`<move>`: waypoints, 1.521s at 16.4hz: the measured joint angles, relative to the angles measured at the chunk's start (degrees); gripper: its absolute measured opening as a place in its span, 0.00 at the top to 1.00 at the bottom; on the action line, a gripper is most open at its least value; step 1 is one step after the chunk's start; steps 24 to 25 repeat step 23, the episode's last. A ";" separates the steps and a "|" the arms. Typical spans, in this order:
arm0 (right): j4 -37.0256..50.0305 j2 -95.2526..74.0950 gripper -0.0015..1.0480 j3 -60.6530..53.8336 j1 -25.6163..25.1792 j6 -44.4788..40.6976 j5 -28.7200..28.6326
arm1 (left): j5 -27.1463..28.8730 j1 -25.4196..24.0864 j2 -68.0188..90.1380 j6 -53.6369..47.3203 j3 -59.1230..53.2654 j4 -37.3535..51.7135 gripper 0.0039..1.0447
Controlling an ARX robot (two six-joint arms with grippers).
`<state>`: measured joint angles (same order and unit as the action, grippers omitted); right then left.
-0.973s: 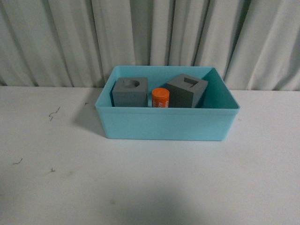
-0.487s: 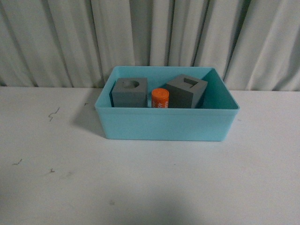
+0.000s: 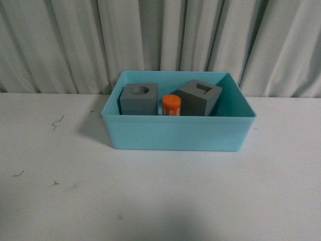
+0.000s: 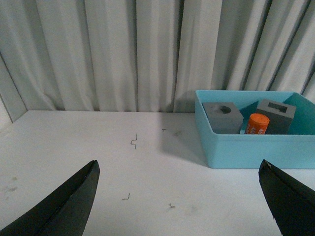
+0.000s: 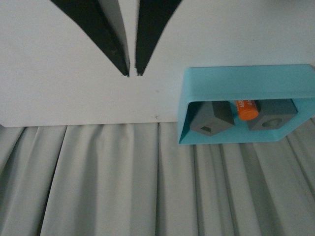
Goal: Place gray and orange parts in blue box
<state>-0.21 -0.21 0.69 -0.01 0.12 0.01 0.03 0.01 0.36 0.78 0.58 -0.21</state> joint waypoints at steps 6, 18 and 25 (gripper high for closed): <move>0.00 0.02 0.40 0.00 0.00 0.00 0.00 | 0.00 0.00 0.00 0.02 0.00 0.00 0.06; 0.00 0.02 0.06 0.00 0.00 0.02 0.00 | 0.00 0.00 0.00 0.02 0.00 0.00 0.06; 0.00 0.02 0.06 0.00 0.00 0.02 0.00 | 0.00 0.00 0.00 0.00 0.00 0.00 0.06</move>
